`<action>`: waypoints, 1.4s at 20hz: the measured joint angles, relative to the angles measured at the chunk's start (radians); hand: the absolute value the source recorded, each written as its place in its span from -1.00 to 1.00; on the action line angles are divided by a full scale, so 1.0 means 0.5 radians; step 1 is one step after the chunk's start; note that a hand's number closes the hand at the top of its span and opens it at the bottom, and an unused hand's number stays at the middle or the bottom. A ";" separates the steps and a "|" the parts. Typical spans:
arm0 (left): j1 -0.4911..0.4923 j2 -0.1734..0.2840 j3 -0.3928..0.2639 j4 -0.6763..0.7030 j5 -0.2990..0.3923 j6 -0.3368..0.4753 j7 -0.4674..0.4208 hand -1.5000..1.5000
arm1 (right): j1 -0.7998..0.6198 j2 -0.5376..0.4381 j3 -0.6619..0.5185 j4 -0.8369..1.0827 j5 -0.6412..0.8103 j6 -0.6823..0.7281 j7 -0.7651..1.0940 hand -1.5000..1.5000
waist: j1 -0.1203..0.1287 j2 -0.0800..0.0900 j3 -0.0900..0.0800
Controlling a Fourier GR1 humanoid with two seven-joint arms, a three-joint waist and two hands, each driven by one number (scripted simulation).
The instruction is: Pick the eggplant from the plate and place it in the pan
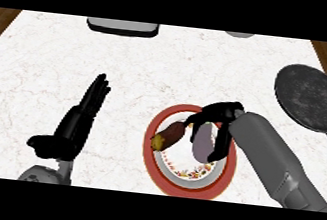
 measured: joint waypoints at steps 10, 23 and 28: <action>0.039 0.022 0.050 -0.040 0.019 -0.025 0.035 0.00 | 0.024 -0.012 -0.132 -0.095 0.194 -0.632 0.073 1.00 | -0.025 0.012 0.021; 0.134 0.035 0.075 -0.084 0.007 0.000 0.022 0.00 | 0.093 -0.167 -0.276 -0.766 0.825 -2.189 0.887 1.00 | -0.110 0.019 0.038; 0.119 0.028 0.075 -0.089 -0.008 -0.010 0.031 0.00 | 0.325 -0.192 -0.334 -1.224 0.947 -2.396 1.178 1.00 | -0.086 0.039 0.039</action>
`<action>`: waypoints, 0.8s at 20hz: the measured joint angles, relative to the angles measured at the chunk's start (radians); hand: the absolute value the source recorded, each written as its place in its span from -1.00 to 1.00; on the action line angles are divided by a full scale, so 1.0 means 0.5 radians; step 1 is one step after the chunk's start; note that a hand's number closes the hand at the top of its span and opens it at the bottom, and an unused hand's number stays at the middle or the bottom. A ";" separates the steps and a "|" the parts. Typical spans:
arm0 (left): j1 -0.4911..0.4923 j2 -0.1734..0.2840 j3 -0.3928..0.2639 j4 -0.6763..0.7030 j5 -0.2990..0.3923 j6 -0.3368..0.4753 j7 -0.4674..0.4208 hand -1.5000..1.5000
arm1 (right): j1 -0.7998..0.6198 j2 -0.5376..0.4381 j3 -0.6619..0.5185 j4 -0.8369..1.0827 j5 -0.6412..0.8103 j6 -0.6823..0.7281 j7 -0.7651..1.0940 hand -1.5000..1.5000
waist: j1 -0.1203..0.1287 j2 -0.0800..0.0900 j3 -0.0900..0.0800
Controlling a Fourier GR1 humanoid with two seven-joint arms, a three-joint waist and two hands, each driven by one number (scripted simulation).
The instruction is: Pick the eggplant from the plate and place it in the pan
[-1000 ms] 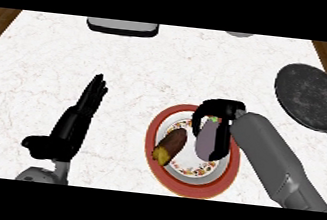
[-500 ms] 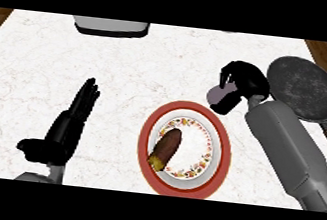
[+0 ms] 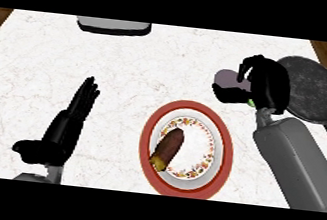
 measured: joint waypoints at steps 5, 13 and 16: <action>-0.002 -0.039 -0.018 0.027 -0.039 -0.012 -0.044 0.00 | 0.204 -0.040 -0.186 -0.224 -0.022 -0.133 0.066 1.00 | 0.039 0.018 0.001; -0.059 -0.086 -0.015 0.041 -0.068 -0.037 -0.003 0.00 | 0.287 -0.185 -0.590 0.126 -0.170 -0.411 -0.369 1.00 | 0.078 0.033 0.003; -0.061 -0.085 -0.008 0.016 -0.068 -0.051 0.012 0.00 | 0.235 -0.251 -0.683 0.359 -0.116 -0.558 -0.520 1.00 | 0.092 0.037 0.003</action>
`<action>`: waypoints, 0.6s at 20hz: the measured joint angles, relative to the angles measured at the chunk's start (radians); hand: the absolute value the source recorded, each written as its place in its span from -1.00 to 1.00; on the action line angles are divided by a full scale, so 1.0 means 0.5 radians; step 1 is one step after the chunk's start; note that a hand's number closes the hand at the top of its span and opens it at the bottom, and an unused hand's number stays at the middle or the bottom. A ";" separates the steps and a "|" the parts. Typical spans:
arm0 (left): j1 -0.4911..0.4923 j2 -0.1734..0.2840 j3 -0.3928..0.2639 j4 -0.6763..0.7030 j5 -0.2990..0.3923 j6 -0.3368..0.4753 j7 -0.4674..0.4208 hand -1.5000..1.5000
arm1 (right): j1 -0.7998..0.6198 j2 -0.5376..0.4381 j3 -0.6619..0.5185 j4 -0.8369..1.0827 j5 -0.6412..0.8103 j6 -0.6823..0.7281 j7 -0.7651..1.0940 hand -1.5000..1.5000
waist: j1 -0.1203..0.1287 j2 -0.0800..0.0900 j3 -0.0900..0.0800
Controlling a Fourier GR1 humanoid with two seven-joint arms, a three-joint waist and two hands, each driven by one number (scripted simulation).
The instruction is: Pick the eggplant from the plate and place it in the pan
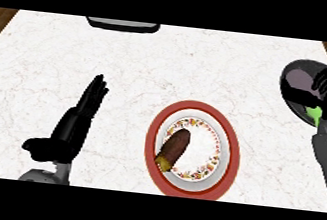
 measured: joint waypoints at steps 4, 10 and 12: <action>-0.011 -0.021 -0.027 -0.024 -0.022 -0.001 0.030 0.00 | -0.108 -0.055 -0.155 0.385 -0.005 -0.260 -0.262 1.00 | 0.025 0.009 0.003; -0.029 -0.015 0.004 0.019 -0.011 -0.049 -0.011 0.00 | -0.326 -0.187 -0.450 0.901 -0.269 -0.402 -0.758 1.00 | 0.050 0.021 0.005; -0.032 -0.037 -0.015 0.018 -0.030 -0.037 -0.008 0.00 | -0.396 -0.230 -0.526 1.061 -0.326 -0.428 -0.903 1.00 | 0.060 0.025 0.006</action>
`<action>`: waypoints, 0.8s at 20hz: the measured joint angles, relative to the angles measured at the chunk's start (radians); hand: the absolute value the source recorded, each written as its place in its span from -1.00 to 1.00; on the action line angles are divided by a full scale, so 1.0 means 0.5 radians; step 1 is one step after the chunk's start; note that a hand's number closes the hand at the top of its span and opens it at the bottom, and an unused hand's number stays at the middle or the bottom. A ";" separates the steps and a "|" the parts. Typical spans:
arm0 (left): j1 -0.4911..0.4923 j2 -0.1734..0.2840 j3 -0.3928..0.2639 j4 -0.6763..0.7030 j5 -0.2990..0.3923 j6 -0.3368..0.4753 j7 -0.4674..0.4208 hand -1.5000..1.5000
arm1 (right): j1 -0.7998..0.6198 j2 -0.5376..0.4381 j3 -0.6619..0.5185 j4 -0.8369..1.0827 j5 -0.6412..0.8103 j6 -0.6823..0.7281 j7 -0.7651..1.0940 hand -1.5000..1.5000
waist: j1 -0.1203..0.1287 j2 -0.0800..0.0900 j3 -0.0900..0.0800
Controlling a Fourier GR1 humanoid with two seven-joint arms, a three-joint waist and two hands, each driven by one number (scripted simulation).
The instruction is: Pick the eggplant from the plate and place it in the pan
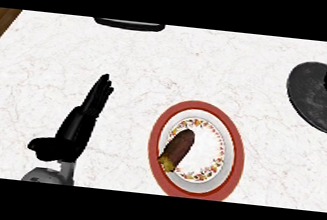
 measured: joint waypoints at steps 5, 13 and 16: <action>-0.009 -0.006 -0.013 -0.012 -0.002 -0.023 0.000 0.00 | -0.108 -0.128 -0.100 0.346 -0.069 0.144 -0.125 -1.00 | 0.039 0.016 0.001; -0.056 -0.025 -0.031 0.009 -0.016 -0.036 0.007 0.00 | -0.209 -0.163 -0.059 0.721 -0.056 0.732 -0.099 -1.00 | 0.086 0.040 0.008; -0.063 -0.031 -0.032 0.033 -0.013 -0.049 -0.006 0.00 | -0.254 -0.166 -0.110 0.761 -0.105 0.805 -0.174 -1.00 | 0.087 0.043 0.009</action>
